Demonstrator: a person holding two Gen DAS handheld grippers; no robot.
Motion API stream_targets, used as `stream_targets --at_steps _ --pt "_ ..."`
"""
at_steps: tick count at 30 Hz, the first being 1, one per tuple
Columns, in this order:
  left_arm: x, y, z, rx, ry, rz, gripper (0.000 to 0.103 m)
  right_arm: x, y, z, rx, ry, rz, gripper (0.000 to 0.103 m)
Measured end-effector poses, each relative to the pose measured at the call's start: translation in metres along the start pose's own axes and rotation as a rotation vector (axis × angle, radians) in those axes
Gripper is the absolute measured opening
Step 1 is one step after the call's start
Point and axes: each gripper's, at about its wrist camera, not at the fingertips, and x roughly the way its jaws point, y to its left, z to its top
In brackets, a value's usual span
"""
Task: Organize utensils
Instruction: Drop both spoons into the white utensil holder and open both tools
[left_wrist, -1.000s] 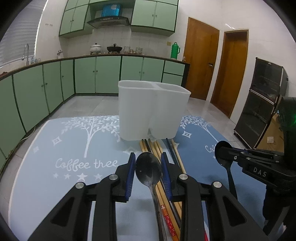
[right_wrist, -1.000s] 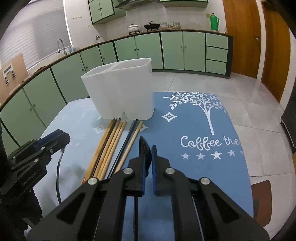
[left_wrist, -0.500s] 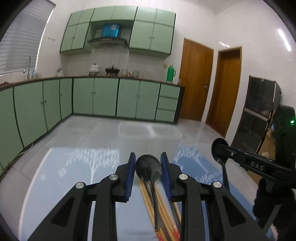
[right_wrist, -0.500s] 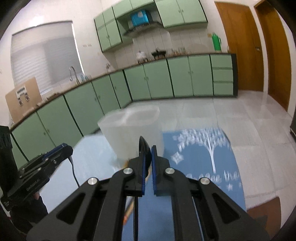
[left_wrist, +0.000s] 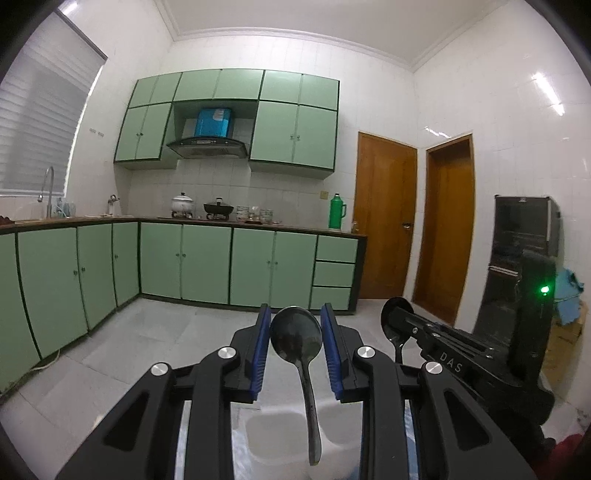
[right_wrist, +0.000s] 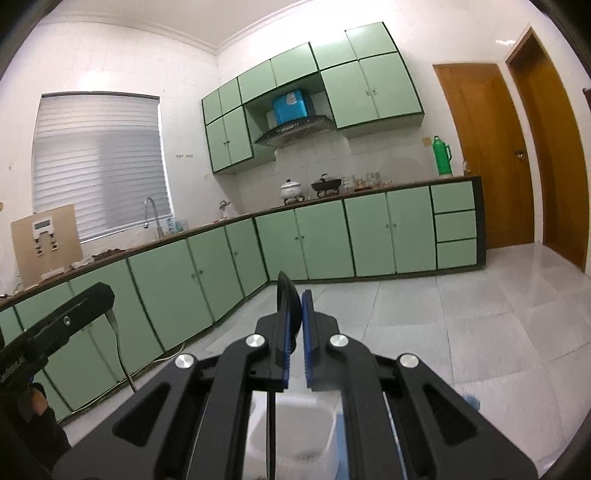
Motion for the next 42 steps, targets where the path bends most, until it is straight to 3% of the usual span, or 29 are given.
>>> stream_targets --at_steps 5,10,13,14,19,21,27,30,37,42 --pt "0.038 0.011 -0.013 -0.015 0.024 0.020 0.027 0.037 -0.008 -0.009 0.019 0.037 -0.027 0.005" --pt "0.056 0.019 -0.032 -0.008 0.106 0.017 0.028 0.055 -0.005 -0.029 -0.004 0.123 -0.021 0.006" --pt "0.053 0.023 -0.041 -0.024 0.133 0.025 0.029 0.048 -0.004 -0.033 0.013 0.146 -0.001 0.012" --pt "0.050 0.023 -0.041 -0.028 0.138 0.025 0.029 0.044 -0.003 -0.034 0.017 0.153 0.002 0.020" --pt "0.028 0.022 -0.044 -0.030 0.162 0.035 0.036 0.011 0.003 -0.034 0.028 0.169 -0.012 0.038" --pt "0.014 0.020 -0.046 -0.039 0.181 0.044 0.042 -0.006 0.003 -0.038 0.047 0.185 -0.012 0.053" --pt "-0.038 0.009 -0.071 -0.058 0.291 0.062 0.056 -0.068 0.009 -0.068 0.066 0.277 -0.050 0.076" --pt "-0.063 0.005 -0.098 -0.082 0.370 0.074 0.059 -0.096 0.014 -0.098 0.077 0.359 -0.065 0.081" --pt "-0.100 -0.003 -0.160 -0.096 0.575 0.112 0.063 -0.139 0.041 -0.166 0.054 0.546 -0.090 0.082" --pt "-0.120 -0.009 -0.191 -0.087 0.677 0.111 0.064 -0.163 0.054 -0.193 0.035 0.603 -0.088 0.082"
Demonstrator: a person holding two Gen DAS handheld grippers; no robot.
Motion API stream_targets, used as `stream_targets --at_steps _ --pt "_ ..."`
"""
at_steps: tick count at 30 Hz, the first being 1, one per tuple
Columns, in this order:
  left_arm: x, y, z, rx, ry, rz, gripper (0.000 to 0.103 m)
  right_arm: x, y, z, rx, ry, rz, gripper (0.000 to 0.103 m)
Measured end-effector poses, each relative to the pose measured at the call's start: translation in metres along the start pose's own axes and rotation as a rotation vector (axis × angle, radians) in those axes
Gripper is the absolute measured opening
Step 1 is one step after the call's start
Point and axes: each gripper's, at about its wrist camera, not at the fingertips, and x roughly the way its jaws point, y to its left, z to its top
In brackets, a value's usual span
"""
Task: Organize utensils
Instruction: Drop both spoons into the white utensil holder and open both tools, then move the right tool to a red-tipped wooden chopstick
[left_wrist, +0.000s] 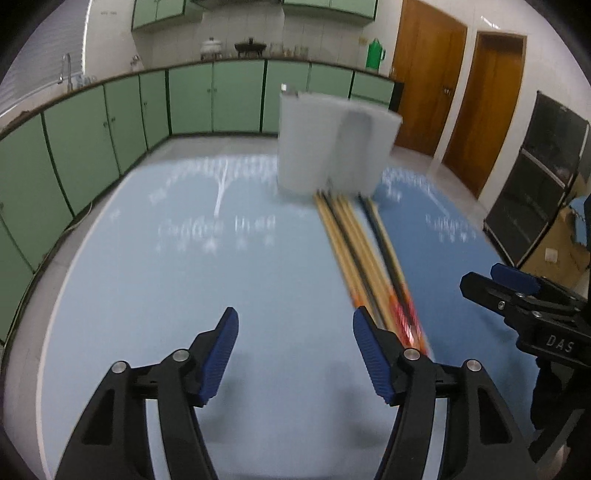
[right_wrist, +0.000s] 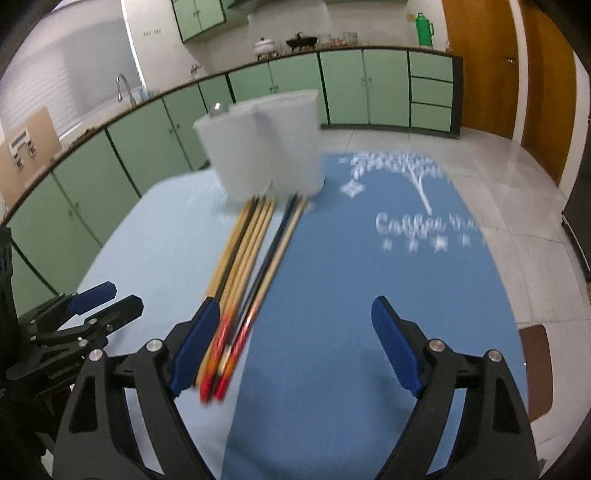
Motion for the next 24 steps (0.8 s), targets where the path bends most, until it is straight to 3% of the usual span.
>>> stream_targets --at_steps 6,24 --pt "0.001 0.004 -0.026 -0.003 0.048 0.029 0.066 0.000 0.015 -0.023 -0.051 0.042 -0.018 0.082" --pt "-0.002 0.020 -0.038 -0.041 0.073 0.050 0.070 0.015 0.030 -0.044 -0.129 0.101 -0.130 0.082"
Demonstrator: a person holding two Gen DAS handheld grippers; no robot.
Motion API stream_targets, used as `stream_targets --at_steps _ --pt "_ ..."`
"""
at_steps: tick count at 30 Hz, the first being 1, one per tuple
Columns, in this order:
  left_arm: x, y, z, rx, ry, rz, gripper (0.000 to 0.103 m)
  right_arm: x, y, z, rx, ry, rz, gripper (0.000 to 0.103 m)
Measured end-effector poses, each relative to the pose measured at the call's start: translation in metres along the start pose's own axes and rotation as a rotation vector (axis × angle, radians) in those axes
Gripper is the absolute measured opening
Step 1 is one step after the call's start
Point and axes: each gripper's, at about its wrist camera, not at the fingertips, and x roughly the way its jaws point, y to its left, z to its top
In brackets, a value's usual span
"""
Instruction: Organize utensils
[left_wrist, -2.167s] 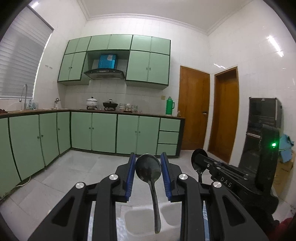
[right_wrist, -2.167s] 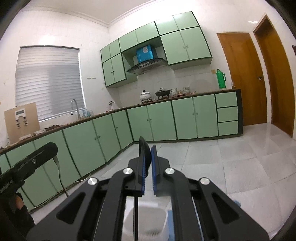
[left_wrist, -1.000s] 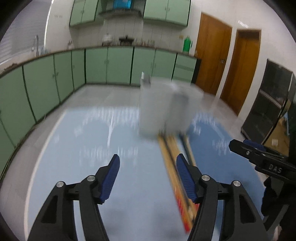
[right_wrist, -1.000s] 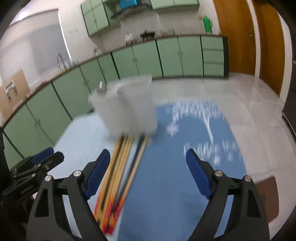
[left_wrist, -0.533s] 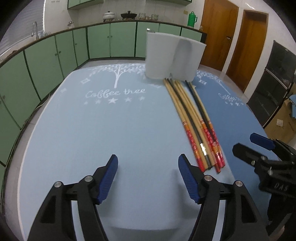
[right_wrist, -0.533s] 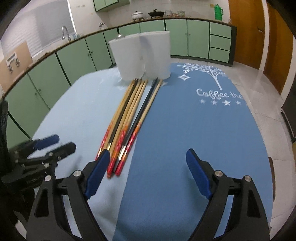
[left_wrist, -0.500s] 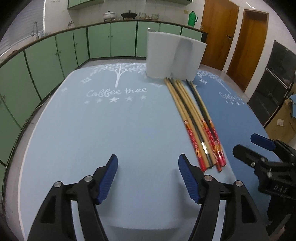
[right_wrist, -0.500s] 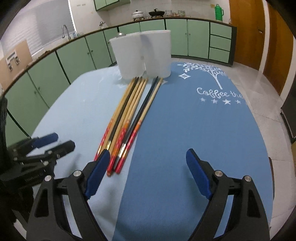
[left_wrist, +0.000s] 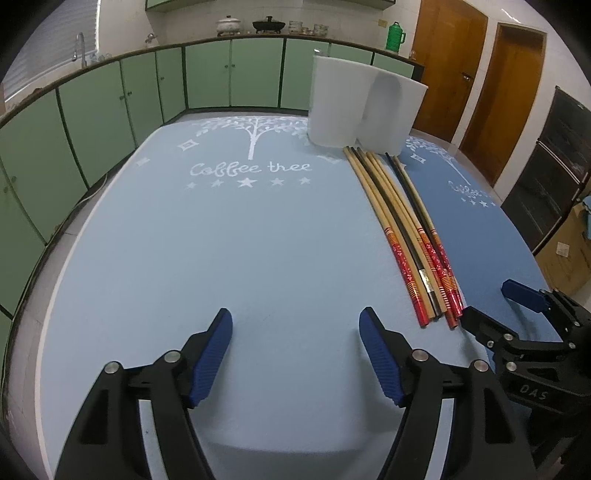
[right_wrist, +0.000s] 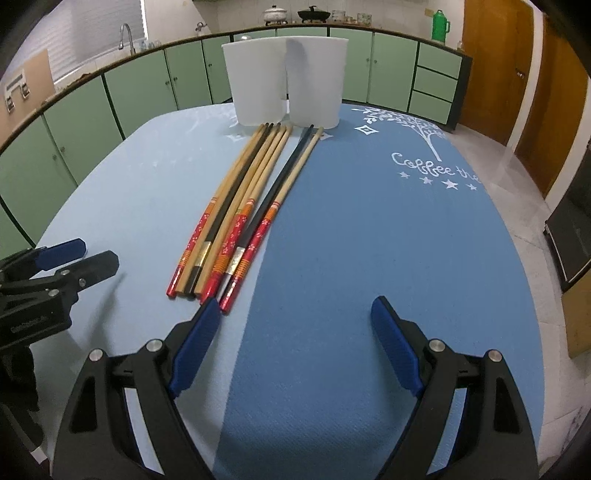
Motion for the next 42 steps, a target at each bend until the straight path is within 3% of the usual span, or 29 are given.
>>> stream_targets --at_steps 10,14,17,22,24,34,39,42 --pt "0.002 -0.001 -0.002 0.008 0.006 0.003 0.073 -0.006 -0.023 -0.005 0.050 0.013 -0.077 0.082" --pt "0.001 -0.003 -0.003 0.013 0.008 0.001 0.074 -0.012 -0.028 -0.008 0.080 -0.001 -0.013 0.077" --pt "0.001 -0.005 -0.004 0.017 0.010 0.000 0.074 -0.013 -0.021 -0.007 0.070 -0.008 0.036 0.064" --pt "-0.001 -0.011 -0.005 0.025 0.013 -0.008 0.074 -0.008 -0.012 -0.005 0.045 -0.017 0.047 0.026" --pt "0.000 -0.014 -0.005 0.029 0.014 -0.010 0.074 -0.006 -0.011 -0.004 0.048 -0.016 0.066 0.006" --pt "0.002 -0.040 -0.006 0.062 0.013 -0.055 0.075 -0.008 -0.028 -0.006 0.063 -0.027 0.033 0.005" --pt "0.009 -0.057 -0.004 0.096 0.017 -0.040 0.078 -0.007 -0.031 -0.007 0.063 -0.028 0.037 0.005" --pt "0.014 -0.064 -0.003 0.136 0.031 0.011 0.078 -0.007 -0.032 -0.007 0.067 -0.029 0.041 0.006"
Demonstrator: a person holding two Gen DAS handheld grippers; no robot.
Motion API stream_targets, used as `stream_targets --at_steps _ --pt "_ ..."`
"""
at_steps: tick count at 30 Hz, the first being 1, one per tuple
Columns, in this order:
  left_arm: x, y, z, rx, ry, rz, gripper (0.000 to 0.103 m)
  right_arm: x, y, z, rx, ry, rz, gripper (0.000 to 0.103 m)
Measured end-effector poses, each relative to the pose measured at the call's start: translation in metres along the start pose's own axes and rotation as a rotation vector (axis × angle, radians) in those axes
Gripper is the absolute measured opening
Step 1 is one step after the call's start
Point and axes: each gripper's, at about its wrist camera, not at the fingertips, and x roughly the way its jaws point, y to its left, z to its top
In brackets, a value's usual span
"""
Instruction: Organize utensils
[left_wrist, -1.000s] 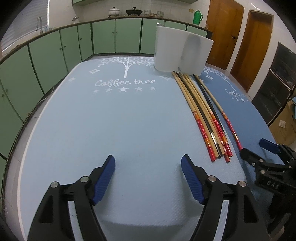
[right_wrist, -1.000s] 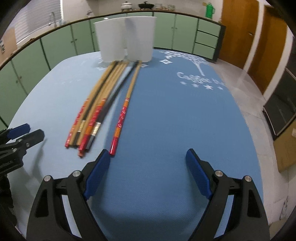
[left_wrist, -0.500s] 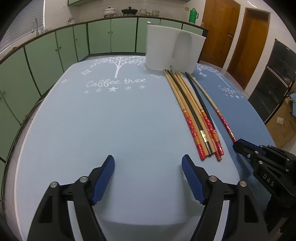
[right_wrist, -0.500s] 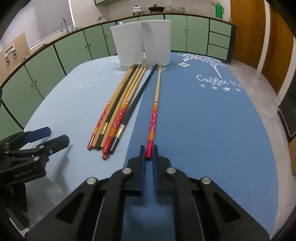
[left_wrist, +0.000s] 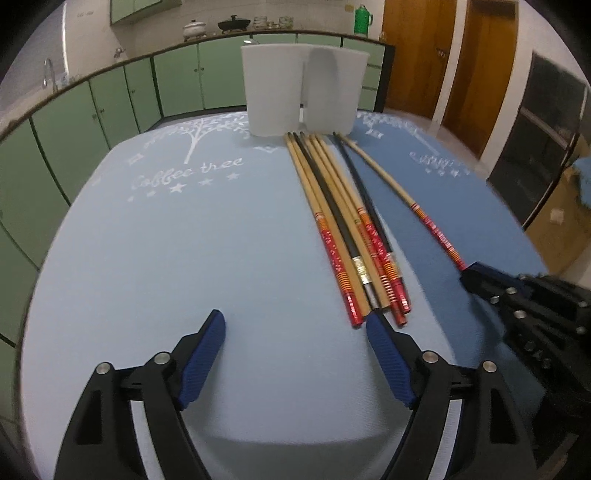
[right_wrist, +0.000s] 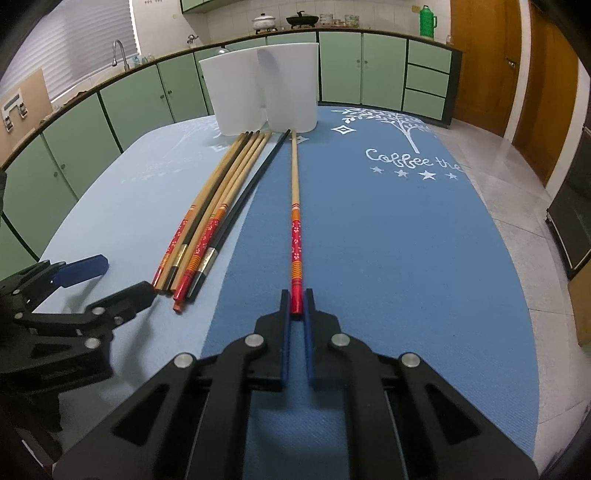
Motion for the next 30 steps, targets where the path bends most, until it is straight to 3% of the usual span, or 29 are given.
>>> stream_targets --at_steps 4,10,15,20,23,28,30 --pt "0.000 0.002 -0.002 0.017 0.001 0.029 0.079 -0.001 -0.001 -0.001 0.005 -0.001 0.007 0.006" --pt "-0.004 0.024 -0.008 -0.035 -0.002 0.075 0.080 -0.001 -0.003 -0.001 0.010 -0.002 0.015 0.006" --pt "-0.007 0.028 -0.007 -0.083 -0.015 0.033 0.078 -0.001 -0.003 -0.001 0.010 -0.002 0.018 0.007" --pt "-0.002 0.021 -0.003 -0.069 -0.023 0.024 0.078 0.000 -0.005 -0.001 0.019 -0.001 0.031 0.007" --pt "-0.002 0.017 -0.003 -0.054 -0.036 0.033 0.064 0.001 -0.006 -0.001 0.026 0.000 0.040 0.007" --pt "-0.004 0.011 -0.003 -0.042 -0.055 0.016 0.015 0.002 -0.006 -0.001 0.024 0.000 0.043 0.006" --pt "-0.003 0.007 -0.003 -0.036 -0.056 0.006 0.006 0.002 -0.005 -0.001 0.023 -0.001 0.042 0.006"
